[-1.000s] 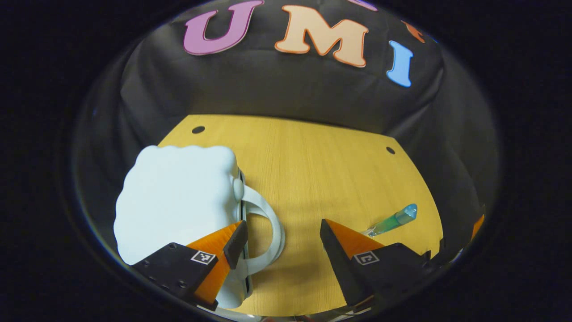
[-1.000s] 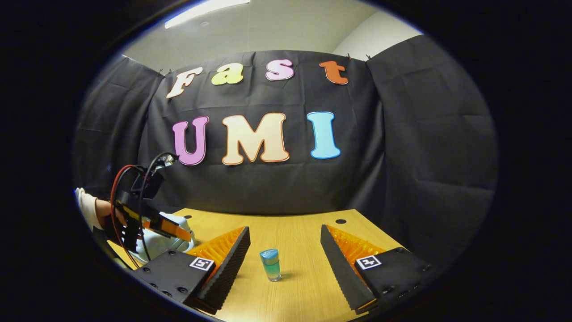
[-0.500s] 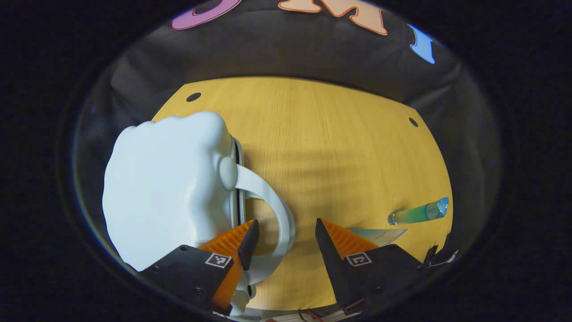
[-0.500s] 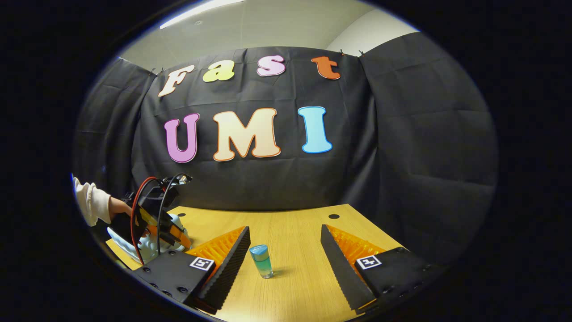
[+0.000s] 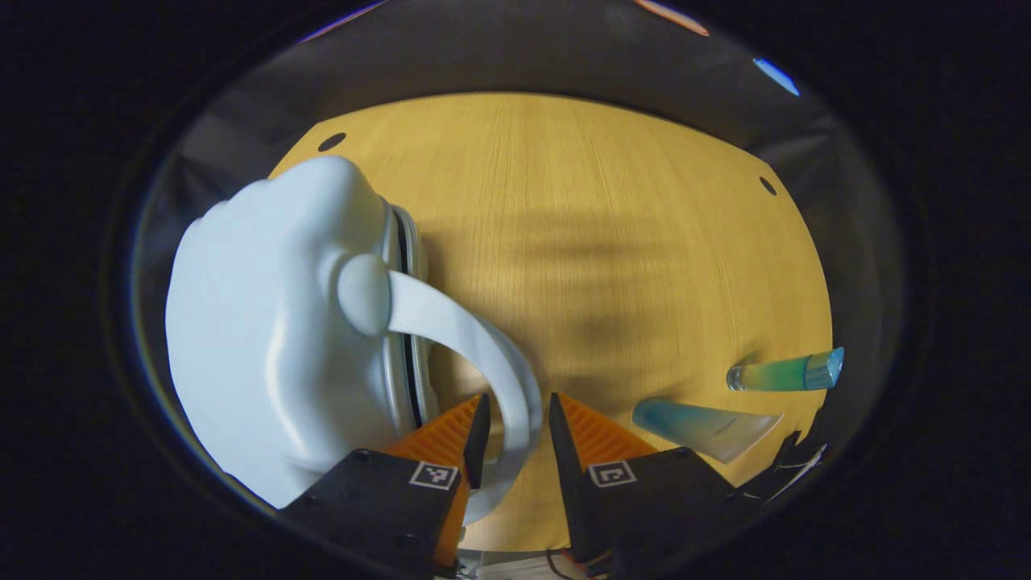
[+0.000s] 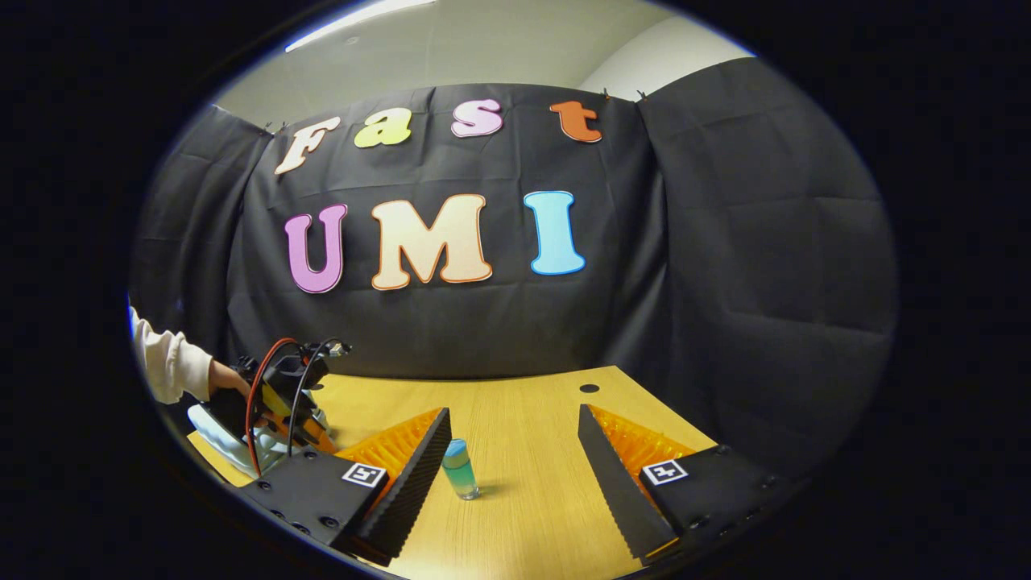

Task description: First open the suitcase, pack the skin care products into it, and then close the suitcase.

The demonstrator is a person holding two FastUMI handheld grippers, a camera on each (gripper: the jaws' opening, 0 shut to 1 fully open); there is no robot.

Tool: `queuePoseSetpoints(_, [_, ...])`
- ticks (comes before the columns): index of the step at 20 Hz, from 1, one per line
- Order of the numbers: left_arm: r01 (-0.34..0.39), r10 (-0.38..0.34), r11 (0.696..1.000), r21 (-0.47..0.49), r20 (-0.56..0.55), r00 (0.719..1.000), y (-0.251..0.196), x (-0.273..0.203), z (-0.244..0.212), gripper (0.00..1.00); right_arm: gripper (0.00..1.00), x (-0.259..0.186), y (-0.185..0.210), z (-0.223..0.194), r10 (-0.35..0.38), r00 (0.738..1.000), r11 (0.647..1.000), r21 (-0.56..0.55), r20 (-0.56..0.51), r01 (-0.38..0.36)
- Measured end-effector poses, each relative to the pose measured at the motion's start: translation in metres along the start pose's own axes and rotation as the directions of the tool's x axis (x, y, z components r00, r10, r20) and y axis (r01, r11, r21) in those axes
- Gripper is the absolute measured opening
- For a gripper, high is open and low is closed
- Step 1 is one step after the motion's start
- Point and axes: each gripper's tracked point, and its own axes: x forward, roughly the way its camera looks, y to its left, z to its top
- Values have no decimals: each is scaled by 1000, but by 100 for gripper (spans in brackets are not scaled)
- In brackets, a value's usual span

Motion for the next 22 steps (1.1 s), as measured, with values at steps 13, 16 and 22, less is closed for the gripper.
queuePoseSetpoints(13, [47, -47, 998, 43, -6, 999, -12, -12, 3, 8, 99, 3, 6, -4, 11, 1000, 1000, -2, -10, -11])
queuePoseSetpoints(16, [48, -48, 997, 56, 2, 999, -15, -17, 6, 8, 99, 4, 9, -6, 17, 1000, 1000, 2, -12, -17])
queuePoseSetpoints(22, [79, -81, 995, 63, 40, 996, -20, -40, 17, 8, 99, 5, 18, -8, 35, 999, 999, 0, -14, -35])
